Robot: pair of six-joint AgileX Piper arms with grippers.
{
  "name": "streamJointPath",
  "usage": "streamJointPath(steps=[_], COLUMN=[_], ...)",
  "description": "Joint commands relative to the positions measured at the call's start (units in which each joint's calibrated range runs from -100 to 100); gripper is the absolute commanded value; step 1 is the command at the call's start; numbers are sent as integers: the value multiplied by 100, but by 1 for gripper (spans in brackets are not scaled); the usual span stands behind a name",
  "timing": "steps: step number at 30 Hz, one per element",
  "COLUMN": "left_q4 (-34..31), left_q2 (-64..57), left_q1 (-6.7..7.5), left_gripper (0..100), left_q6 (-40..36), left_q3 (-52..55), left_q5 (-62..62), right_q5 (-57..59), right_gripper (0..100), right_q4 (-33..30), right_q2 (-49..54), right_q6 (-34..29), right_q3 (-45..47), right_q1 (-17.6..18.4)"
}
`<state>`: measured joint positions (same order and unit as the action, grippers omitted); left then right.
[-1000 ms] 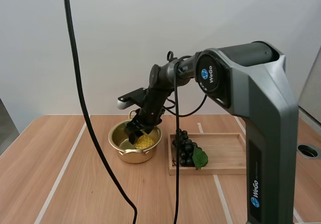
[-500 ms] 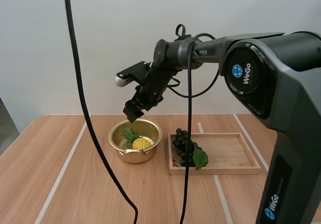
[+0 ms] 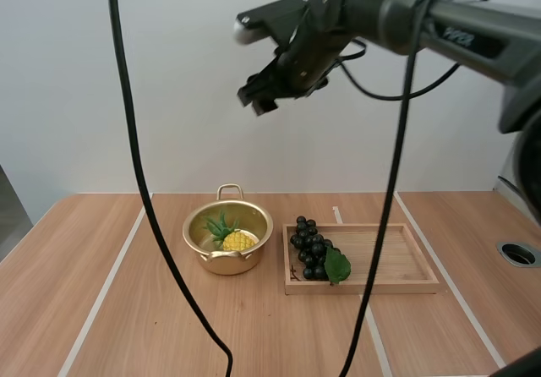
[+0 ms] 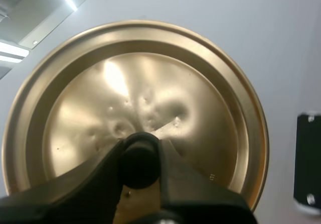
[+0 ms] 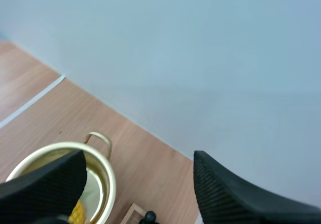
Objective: Open the pot, put the pineapple inside, and close it
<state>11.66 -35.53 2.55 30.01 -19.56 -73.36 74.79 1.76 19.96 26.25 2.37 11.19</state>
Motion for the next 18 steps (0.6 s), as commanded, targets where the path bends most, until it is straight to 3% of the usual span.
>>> streamJointPath(steps=[1,6,17,18], left_q4=[-36,-25,34,60], left_q2=[-104,-170,-185,-185], left_q1=[7,7,7,7], left_gripper=[0,0,0,0], left_q6=[-194,-408,-1121,-1176], left_q3=[-29,-29,-29,-29], left_q5=[44,44,-562,-562], right_q5=[124,80,-14,115], right_gripper=[100,100,100,77], right_q4=[-87,-98,-176,-176], right_q2=[402,963,2035,2063], right_q6=[-305,-354,-389,-389], right_q3=[-320,-663,-705,-705], right_q1=[-360,-892,-1279,-1316])
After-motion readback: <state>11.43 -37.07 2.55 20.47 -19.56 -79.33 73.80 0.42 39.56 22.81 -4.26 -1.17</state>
